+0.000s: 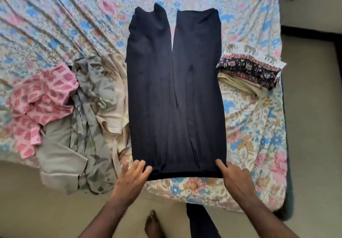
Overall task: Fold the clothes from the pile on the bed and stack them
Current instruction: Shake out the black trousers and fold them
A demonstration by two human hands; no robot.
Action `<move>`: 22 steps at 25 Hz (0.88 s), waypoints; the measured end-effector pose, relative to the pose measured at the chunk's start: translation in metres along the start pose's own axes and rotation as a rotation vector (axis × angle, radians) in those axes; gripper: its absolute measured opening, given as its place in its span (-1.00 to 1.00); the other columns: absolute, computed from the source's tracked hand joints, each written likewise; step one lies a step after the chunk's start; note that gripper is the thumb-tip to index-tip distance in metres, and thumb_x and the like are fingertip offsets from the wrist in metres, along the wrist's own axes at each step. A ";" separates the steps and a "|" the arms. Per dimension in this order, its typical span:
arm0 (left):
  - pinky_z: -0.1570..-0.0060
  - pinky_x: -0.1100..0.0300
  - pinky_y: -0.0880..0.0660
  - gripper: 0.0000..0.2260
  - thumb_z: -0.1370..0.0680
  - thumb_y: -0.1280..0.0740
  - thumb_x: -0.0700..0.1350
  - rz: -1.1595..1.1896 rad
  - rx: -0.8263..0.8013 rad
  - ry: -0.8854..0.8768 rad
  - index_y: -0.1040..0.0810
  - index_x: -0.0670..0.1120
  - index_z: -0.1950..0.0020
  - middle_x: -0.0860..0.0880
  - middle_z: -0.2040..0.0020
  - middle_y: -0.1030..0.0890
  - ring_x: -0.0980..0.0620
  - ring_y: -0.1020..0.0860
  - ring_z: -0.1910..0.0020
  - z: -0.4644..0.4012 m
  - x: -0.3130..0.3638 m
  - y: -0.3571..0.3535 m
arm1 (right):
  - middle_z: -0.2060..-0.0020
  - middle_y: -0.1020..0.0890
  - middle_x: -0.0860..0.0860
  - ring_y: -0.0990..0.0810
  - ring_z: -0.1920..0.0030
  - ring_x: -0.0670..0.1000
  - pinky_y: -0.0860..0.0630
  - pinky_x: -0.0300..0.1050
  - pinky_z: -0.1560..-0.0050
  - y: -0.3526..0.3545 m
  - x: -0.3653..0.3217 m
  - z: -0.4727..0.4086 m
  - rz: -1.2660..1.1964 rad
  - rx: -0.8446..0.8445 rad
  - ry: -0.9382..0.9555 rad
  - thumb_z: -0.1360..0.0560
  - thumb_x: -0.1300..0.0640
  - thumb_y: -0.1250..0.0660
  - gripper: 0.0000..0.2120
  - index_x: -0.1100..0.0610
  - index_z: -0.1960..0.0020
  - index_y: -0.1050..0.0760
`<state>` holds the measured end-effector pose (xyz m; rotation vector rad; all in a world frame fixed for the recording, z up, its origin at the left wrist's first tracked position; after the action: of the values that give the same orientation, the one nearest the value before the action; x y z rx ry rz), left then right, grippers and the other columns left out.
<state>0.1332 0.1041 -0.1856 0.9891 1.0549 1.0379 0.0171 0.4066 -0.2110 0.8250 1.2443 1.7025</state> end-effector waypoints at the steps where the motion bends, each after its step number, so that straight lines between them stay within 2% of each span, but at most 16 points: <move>1: -0.05 -0.14 -0.35 -0.67 -0.40 -0.08 -0.28 -0.012 -0.029 0.009 -0.48 -0.04 -0.05 -0.09 0.09 -0.46 -0.17 -0.53 0.07 0.011 0.009 -0.007 | 0.37 -0.50 0.01 -0.45 0.53 0.13 -0.35 -0.03 0.39 -0.003 0.000 0.017 0.004 0.029 0.019 -0.23 0.38 -0.56 -0.35 -0.02 -0.19 -0.42; 4: -0.04 -0.16 -0.36 -0.70 -0.40 -0.09 -0.29 -0.005 -0.094 -0.002 -0.46 -0.03 -0.02 -0.09 0.11 -0.42 -0.17 -0.51 0.08 0.045 0.033 -0.021 | 0.28 -0.56 0.03 -0.53 0.43 0.16 -0.37 -0.02 0.35 -0.018 0.005 0.061 -0.087 0.020 -0.034 -0.17 0.45 -0.55 -0.35 0.00 -0.13 -0.47; 7: 0.01 -0.13 -0.35 -0.67 -0.35 -0.11 -0.33 0.056 -0.084 0.045 -0.44 -0.03 -0.01 -0.08 0.13 -0.41 -0.16 -0.48 0.08 0.072 0.050 -0.032 | 0.24 -0.57 0.05 -0.51 0.39 0.14 -0.47 0.03 0.43 -0.037 0.008 0.083 -0.233 0.006 -0.075 -0.29 0.46 -0.50 -0.48 0.06 -0.13 -0.50; 10: 0.06 -0.10 -0.33 -0.59 -0.25 -0.16 -0.37 0.122 -0.047 0.107 -0.41 -0.03 -0.03 -0.07 0.12 -0.36 -0.13 -0.40 0.10 0.091 0.062 -0.044 | 0.17 -0.57 0.04 -0.49 0.32 0.09 -0.50 0.04 0.38 -0.053 0.002 0.090 -0.289 -0.023 -0.064 -0.42 0.41 -0.44 -0.59 0.05 -0.15 -0.48; 13: 0.08 -0.10 -0.33 -0.65 -0.31 -0.09 -0.35 0.133 -0.027 0.143 -0.41 -0.05 0.00 -0.08 0.14 -0.36 -0.14 -0.39 0.12 0.090 0.071 -0.055 | 0.13 -0.56 -0.01 -0.48 0.24 0.05 -0.50 0.01 0.30 -0.074 0.003 0.089 -0.365 -0.075 -0.034 -0.47 0.35 -0.39 -0.66 0.02 -0.14 -0.46; 16: 0.05 -0.10 -0.33 -0.64 -0.25 -0.33 -0.39 0.072 -0.038 0.130 -0.48 -0.07 0.04 -0.08 0.16 -0.38 -0.14 -0.44 0.15 0.073 0.084 -0.068 | 0.04 -0.56 -0.02 -0.50 0.12 0.01 -0.51 -0.06 0.17 -0.094 0.014 0.078 -0.424 -0.135 -0.012 -0.54 0.29 -0.37 -0.75 0.04 -0.15 -0.48; 19: 0.00 -0.13 -0.35 -0.64 -0.28 -0.39 -0.36 0.047 -0.088 0.152 -0.53 -0.07 -0.02 -0.09 0.12 -0.41 -0.15 -0.47 0.10 0.066 0.086 -0.090 | 0.02 -0.57 -0.01 -0.53 0.08 0.02 -0.55 -0.01 0.10 -0.106 0.017 0.075 -0.476 -0.165 -0.006 -0.56 0.23 -0.40 -0.79 0.04 -0.14 -0.48; 20: -0.02 -0.16 -0.36 -0.63 -0.30 -0.44 -0.32 0.060 -0.123 0.154 -0.55 -0.08 -0.06 -0.10 0.08 -0.44 -0.15 -0.48 0.06 0.066 0.087 -0.102 | 0.02 -0.57 -0.03 -0.54 0.06 0.01 -0.56 -0.04 0.08 -0.110 0.016 0.077 -0.504 -0.172 -0.006 -0.56 0.20 -0.42 -0.79 0.02 -0.15 -0.48; 22: -0.07 -0.22 -0.37 -0.59 -0.34 -0.56 -0.11 0.117 -0.255 0.146 -0.57 -0.07 -0.16 -0.10 -0.03 -0.51 -0.15 -0.51 -0.05 0.071 0.092 -0.123 | -0.04 -0.55 -0.08 -0.54 -0.01 -0.07 -0.53 -0.15 -0.01 -0.113 0.015 0.082 -0.581 -0.176 0.000 -0.54 0.10 -0.47 -0.72 0.01 -0.21 -0.49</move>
<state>0.2384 0.1572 -0.3063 0.7835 0.9617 1.3213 0.1102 0.4688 -0.2949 0.3103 1.1691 1.3091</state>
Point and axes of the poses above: each hand's wrist, its own z-axis away from the middle knuckle, its own y-axis out of the back of the hand, x = y × z, the point moved 10 cm from there along -z, towards the middle knuckle
